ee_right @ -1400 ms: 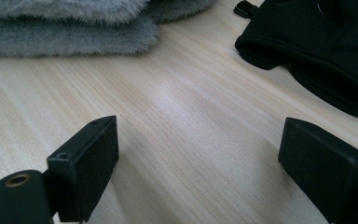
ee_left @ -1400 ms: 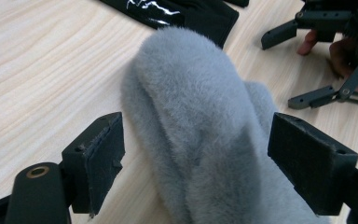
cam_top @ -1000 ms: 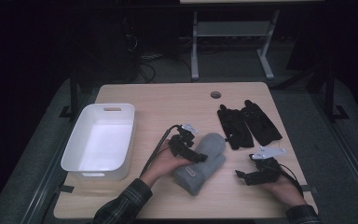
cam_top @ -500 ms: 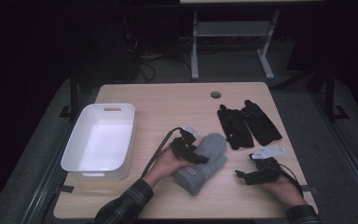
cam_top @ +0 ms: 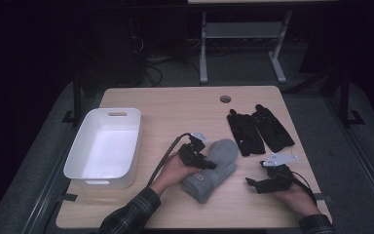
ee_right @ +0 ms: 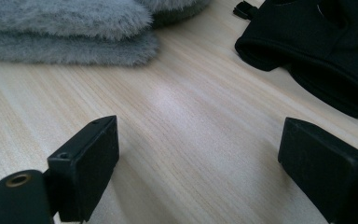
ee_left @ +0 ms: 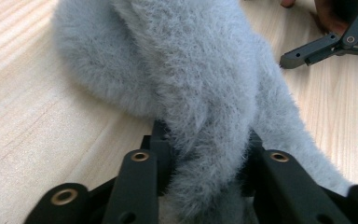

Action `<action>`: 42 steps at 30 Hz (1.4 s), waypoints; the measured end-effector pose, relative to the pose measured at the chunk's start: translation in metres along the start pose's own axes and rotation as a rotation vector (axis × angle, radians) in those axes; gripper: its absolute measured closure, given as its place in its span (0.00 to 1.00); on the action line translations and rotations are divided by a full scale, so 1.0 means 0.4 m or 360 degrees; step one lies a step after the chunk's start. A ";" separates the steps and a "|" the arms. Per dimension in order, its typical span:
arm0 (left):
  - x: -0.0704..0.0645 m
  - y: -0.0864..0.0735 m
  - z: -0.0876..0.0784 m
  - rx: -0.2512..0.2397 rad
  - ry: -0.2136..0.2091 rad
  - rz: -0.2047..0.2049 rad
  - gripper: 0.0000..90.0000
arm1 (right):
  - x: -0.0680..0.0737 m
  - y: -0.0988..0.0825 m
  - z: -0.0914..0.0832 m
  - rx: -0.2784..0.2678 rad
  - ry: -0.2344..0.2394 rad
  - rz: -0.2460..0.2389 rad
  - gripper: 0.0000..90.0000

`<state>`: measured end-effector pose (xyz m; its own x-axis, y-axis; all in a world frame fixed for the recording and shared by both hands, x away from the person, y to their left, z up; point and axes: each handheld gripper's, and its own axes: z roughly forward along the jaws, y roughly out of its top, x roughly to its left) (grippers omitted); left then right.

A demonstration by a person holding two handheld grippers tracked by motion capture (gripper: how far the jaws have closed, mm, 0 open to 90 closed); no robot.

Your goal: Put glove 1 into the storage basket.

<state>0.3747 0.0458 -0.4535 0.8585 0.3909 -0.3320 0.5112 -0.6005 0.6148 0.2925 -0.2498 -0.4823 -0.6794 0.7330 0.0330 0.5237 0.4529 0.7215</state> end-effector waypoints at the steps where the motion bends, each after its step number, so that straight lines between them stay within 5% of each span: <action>1: -0.001 0.001 -0.002 0.0003 0.0000 -0.0003 0.78 | 0.000 0.000 0.000 0.0000 0.0000 0.0000 0.13; 20: -0.014 0.023 -0.081 -0.0094 0.0036 -0.0035 0.82 | 0.000 0.000 0.000 0.0000 0.0002 0.0006 0.13; 42: -0.021 0.048 -0.258 -0.0236 0.0196 -0.0056 0.82 | 0.001 0.000 0.000 0.0003 0.0001 0.0007 0.13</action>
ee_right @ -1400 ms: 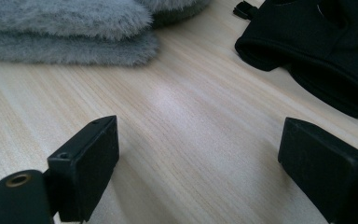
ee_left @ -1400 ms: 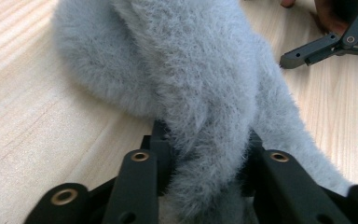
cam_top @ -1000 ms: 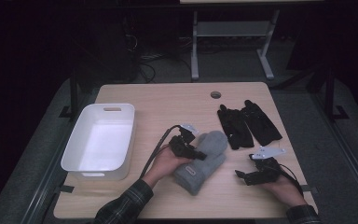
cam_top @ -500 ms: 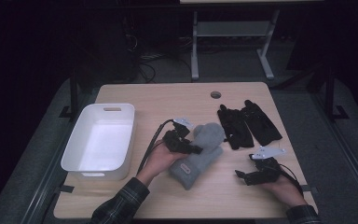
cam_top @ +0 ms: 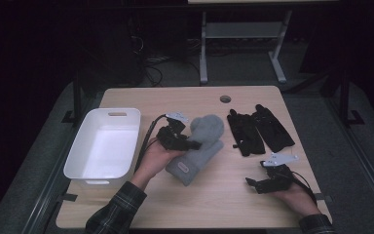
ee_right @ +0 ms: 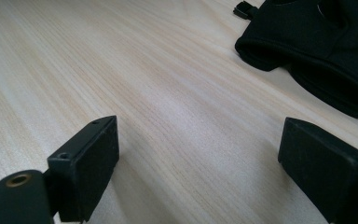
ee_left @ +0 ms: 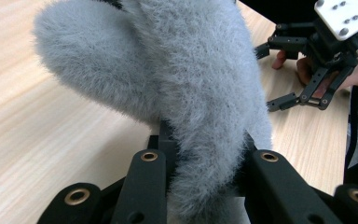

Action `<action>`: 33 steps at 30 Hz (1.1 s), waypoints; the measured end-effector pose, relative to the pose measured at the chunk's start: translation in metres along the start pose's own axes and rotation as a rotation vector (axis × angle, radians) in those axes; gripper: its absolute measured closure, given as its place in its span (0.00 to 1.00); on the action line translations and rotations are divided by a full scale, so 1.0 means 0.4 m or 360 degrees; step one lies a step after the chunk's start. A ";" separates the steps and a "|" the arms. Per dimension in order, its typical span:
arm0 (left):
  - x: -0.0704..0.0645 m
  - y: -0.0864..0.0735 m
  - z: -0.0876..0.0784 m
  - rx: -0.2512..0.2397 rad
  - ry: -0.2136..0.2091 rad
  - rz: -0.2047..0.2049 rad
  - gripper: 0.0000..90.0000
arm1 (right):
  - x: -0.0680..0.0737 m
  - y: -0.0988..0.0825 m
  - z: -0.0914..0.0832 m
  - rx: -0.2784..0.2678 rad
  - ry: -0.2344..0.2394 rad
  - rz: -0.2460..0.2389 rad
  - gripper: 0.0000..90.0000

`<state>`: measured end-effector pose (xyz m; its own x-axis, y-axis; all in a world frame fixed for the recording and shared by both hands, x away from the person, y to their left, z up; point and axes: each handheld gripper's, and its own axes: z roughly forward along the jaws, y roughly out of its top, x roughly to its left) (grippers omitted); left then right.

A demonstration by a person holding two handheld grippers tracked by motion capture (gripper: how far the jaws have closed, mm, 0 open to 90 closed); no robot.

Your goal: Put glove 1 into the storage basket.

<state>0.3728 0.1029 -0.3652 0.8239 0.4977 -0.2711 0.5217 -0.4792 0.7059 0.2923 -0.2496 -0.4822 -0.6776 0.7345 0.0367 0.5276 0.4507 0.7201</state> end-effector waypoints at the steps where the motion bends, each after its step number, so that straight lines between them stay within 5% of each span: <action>1: 0.001 0.002 -0.011 -0.0002 0.0007 0.0001 0.82 | -0.001 0.000 0.000 0.0003 0.0000 -0.0006 0.13; 20: 0.028 0.040 -0.194 -0.0079 0.0176 -0.0012 0.82 | 0.000 0.002 0.004 0.0034 -0.0025 0.0034 0.03; 33: 0.081 0.006 -0.343 -0.0161 0.0276 -0.0121 0.82 | -0.001 0.002 0.004 0.0037 -0.0035 0.0038 0.03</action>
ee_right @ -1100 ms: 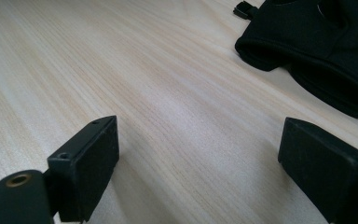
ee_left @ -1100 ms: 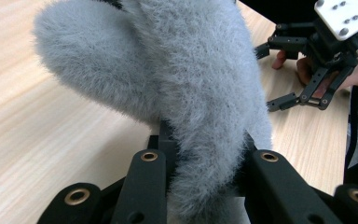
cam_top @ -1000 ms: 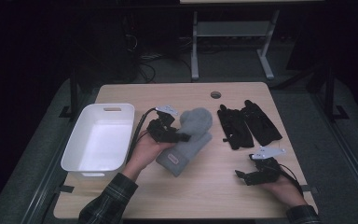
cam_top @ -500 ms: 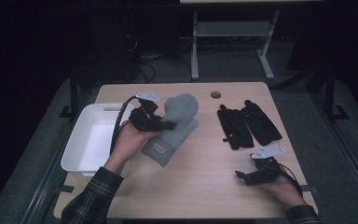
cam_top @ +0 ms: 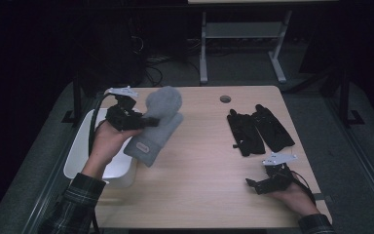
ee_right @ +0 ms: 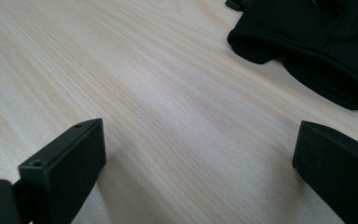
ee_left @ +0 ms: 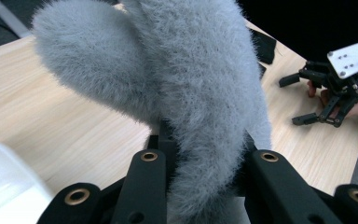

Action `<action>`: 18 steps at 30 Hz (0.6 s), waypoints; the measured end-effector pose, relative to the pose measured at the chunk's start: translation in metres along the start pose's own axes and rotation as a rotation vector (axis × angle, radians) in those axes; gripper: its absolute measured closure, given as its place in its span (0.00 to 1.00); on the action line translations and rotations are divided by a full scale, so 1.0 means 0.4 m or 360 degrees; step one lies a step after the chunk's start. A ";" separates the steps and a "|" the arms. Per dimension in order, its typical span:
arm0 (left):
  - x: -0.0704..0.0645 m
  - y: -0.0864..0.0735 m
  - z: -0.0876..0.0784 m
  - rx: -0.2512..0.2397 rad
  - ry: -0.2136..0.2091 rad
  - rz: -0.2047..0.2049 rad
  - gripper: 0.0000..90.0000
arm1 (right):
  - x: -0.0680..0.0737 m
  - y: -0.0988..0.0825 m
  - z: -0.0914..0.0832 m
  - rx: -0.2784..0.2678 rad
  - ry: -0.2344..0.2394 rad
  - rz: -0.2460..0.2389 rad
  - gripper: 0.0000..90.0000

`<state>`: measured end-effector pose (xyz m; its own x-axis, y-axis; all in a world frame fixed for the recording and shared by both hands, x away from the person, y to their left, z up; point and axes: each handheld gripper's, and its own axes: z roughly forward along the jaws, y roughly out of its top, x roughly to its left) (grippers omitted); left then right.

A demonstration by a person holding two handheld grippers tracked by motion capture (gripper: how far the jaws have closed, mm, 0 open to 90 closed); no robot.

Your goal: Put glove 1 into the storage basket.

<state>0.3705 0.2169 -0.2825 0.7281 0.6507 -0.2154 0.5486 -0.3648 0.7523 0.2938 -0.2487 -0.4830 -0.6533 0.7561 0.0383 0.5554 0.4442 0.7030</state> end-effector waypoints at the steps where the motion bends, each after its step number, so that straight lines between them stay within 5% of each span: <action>1: 0.006 -0.002 -0.008 -0.0004 0.0004 -0.0005 0.82 | 0.000 0.000 0.000 -0.0001 0.0000 0.0000 0.03; 18: 0.138 -0.105 -0.152 -0.0081 0.0179 -0.0208 0.82 | 0.000 0.000 0.000 -0.0001 0.0001 -0.0001 0.03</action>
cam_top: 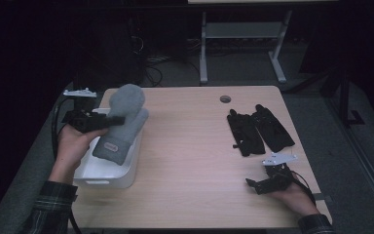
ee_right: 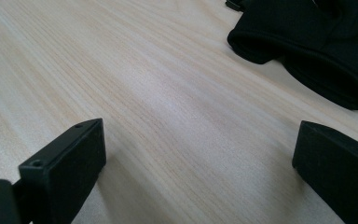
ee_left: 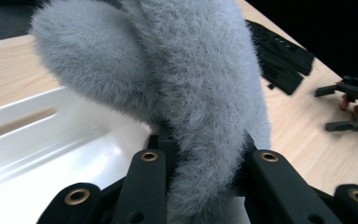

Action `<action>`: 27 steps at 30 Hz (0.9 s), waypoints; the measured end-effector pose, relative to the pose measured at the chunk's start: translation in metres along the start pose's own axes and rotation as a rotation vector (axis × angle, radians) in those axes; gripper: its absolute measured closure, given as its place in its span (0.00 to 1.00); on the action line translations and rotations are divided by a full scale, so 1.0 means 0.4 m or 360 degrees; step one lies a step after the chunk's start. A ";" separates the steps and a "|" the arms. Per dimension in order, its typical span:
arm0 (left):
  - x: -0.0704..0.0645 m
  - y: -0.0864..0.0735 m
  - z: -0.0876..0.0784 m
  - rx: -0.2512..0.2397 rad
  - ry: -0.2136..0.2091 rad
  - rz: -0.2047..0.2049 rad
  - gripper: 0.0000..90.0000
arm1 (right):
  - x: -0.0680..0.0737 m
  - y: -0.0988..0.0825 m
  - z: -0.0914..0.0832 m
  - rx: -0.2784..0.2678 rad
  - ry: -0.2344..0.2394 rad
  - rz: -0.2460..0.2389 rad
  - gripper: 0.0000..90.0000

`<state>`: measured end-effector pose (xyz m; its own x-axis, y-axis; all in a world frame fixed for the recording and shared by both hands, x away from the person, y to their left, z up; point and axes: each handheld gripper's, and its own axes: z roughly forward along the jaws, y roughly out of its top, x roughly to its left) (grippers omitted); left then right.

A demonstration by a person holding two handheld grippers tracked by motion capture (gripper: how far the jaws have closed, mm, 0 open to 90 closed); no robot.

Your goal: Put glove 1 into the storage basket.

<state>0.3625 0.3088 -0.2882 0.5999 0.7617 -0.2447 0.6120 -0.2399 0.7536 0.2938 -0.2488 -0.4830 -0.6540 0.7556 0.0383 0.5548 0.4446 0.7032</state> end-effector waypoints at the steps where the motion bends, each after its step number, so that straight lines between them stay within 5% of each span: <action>1: 0.009 -0.006 -0.006 -0.0002 0.0006 -0.0017 0.82 | 0.000 0.000 0.000 0.0000 0.0000 0.0000 0.03; 9: 0.066 -0.070 -0.004 0.0026 0.0035 -0.0103 0.82 | 0.000 0.000 0.000 0.0001 0.0000 0.0002 0.03; 27: 0.162 -0.155 0.130 0.0303 0.0101 -0.0229 0.81 | 0.000 0.000 0.000 0.0000 0.0000 -0.0001 0.03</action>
<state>0.3903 0.3417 -0.3822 0.4699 0.8309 -0.2979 0.7785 -0.2311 0.5836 0.2939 -0.2488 -0.4830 -0.6543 0.7553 0.0379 0.5544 0.4449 0.7034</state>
